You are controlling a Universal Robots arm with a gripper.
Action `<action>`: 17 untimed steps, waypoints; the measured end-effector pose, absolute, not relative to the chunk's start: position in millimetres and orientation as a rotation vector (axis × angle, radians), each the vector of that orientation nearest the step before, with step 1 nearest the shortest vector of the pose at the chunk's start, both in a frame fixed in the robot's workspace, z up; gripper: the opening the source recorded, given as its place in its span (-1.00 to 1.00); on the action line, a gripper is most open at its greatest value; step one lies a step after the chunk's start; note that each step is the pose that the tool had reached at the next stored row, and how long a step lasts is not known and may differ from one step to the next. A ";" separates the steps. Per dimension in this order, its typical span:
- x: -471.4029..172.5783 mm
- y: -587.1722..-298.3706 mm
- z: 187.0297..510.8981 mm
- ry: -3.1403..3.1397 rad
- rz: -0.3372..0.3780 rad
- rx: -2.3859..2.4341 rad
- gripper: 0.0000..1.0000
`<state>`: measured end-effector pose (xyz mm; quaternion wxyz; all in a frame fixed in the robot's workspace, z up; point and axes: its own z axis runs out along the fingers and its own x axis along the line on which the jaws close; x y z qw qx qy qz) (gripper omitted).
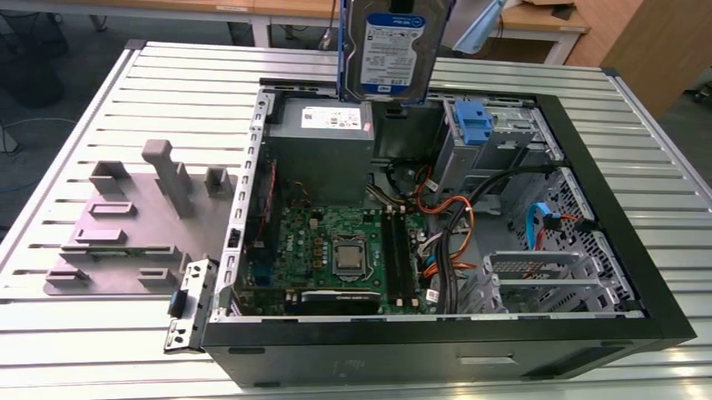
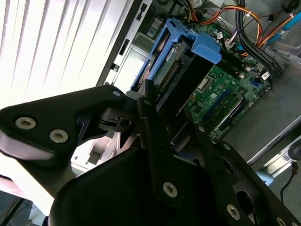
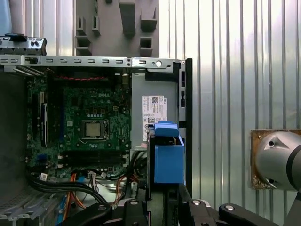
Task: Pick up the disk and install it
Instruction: 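Pick up the disk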
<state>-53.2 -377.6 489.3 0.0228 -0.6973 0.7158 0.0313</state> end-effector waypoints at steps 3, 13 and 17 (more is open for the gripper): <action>-53.2 -381.6 489.2 2.216 0.097 -2.159 -0.30; -53.2 -397.7 489.2 2.216 0.097 -2.159 -0.30; -53.1 -405.1 489.3 2.217 0.097 -2.159 -0.30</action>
